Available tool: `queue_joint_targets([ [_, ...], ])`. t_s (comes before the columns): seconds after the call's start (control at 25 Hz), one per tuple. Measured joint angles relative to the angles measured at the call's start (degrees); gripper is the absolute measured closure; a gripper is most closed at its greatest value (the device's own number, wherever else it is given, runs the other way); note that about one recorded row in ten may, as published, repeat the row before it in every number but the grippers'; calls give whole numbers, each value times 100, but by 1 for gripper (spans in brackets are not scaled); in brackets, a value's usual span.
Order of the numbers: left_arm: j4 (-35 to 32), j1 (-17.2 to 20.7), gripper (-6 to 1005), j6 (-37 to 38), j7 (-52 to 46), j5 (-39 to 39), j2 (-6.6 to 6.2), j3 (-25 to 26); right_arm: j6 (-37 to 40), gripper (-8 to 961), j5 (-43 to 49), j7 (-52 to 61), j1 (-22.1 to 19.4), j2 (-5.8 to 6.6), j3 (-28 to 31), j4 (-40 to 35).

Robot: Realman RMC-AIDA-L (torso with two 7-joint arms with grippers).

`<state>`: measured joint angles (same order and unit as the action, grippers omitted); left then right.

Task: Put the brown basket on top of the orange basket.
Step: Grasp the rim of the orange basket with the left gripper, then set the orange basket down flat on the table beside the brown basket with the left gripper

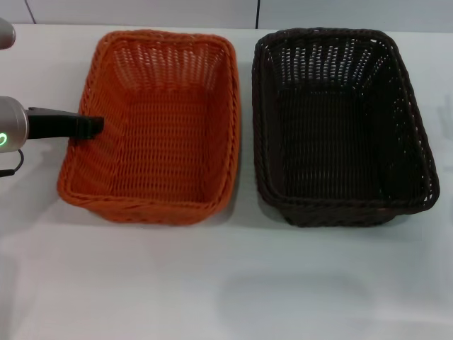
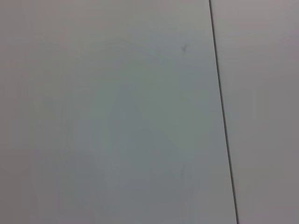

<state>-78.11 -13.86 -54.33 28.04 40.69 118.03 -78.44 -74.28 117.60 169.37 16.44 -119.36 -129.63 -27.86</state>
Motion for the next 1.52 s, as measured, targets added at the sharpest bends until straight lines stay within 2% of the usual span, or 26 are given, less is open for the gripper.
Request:
queue_joint_targets([
  [0.12, 20, -20, 746, -4, 202, 15, 5, -14, 0, 166, 0, 0, 8, 0, 0, -2],
  [0.28, 28, -37, 776, -29, 468, 60, 2, 14, 0, 166, 0, 0, 9, 0, 0, -7],
  [0.32, 12, -71, 784, -119, 931, 108, 1, 78, 0, 166, 0, 0, 9, 0, 0, -8],
  [0.44, -3, -168, 786, -311, 1483, 231, -3, 265, 1, 166, 0, 0, 9, 0, 0, -9],
  [0.48, 9, -254, 787, -470, 1733, 333, -3, 455, 1, 166, 0, 0, 11, 0, 0, -9],
  [0.52, 99, -479, 788, -837, 2296, 558, -6, 960, 1, 166, 0, 0, 13, 0, 0, -9],
  [0.56, 99, -479, 788, -837, 2296, 558, -6, 960, 2, 166, 0, 0, 16, 0, 0, -10],
  [0.6, 172, -596, 789, -1031, 2570, 665, -9, 1212, 2, 166, 0, 0, 18, 0, 0, -11],
  [0.68, 413, -917, 791, -1561, 3283, 979, -27, 1870, 2, 167, 0, 0, 22, 0, 0, -21],
  [0.72, 654, -1218, 791, -2028, 3834, 1190, -63, 2404, 2, 167, 0, 0, 25, 0, -1, -37],
  [0.76, 654, -1218, 792, -2028, 3834, 1190, -63, 2404, 2, 167, 0, 0, 25, 0, -1, -37],
  [0.88, 1036, -1675, 794, -2532, 4302, 1278, -203, 2910, 2, 167, 0, 0, 25, 0, 0, -57],
  [0.92, 1208, -1872, 795, -2755, 4536, 1312, -299, 3027, 2, 167, 0, 0, 20, 0, -1, -71],
  [1.08, 1400, -2091, 798, -3118, 4922, 1355, -380, 3112, 2, 167, 0, 0, 12, 0, -6, -83],
  [1.24, 1438, -2305, 805, -3481, 5357, 1325, -368, 3114, -3, 166, 0, 0, -14, -9, -37, -97],
  [1.52, 1442, -2460, 796, -3587, 5796, 1325, -341, 3106, -8, 166, 2, 0, -25, -17, -53, -113],
])
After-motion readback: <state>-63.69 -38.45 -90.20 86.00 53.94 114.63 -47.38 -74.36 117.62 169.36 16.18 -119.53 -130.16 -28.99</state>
